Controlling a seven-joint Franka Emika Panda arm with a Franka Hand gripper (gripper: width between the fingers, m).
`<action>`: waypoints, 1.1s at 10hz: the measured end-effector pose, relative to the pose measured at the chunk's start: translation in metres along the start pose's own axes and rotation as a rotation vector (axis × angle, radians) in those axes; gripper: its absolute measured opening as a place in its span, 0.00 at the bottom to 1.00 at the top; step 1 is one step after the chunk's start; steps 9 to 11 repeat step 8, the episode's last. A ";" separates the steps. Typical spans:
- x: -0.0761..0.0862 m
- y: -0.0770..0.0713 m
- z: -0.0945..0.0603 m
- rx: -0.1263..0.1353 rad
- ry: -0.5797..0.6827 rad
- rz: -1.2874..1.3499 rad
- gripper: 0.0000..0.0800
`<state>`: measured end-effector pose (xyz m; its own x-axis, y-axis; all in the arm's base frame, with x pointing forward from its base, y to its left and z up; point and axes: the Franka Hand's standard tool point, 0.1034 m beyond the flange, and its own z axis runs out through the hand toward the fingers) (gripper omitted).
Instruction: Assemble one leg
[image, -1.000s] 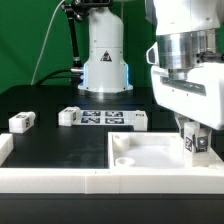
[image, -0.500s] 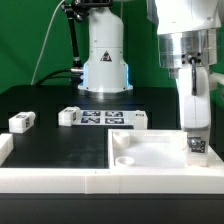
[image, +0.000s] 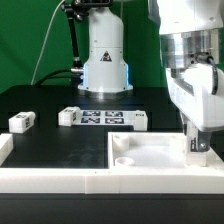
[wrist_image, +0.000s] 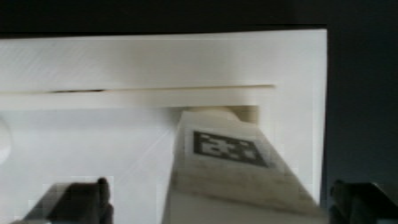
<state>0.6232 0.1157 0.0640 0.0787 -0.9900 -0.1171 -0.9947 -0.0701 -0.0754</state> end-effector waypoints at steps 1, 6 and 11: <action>0.000 0.000 0.000 0.000 0.000 -0.119 0.80; 0.000 0.000 0.000 0.002 -0.001 -0.232 0.81; 0.000 0.000 0.000 0.002 -0.001 -0.232 0.81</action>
Offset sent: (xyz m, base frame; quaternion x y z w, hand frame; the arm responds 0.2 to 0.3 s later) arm 0.0000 0.0000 0.0000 0.0000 0.0000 0.0000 1.0000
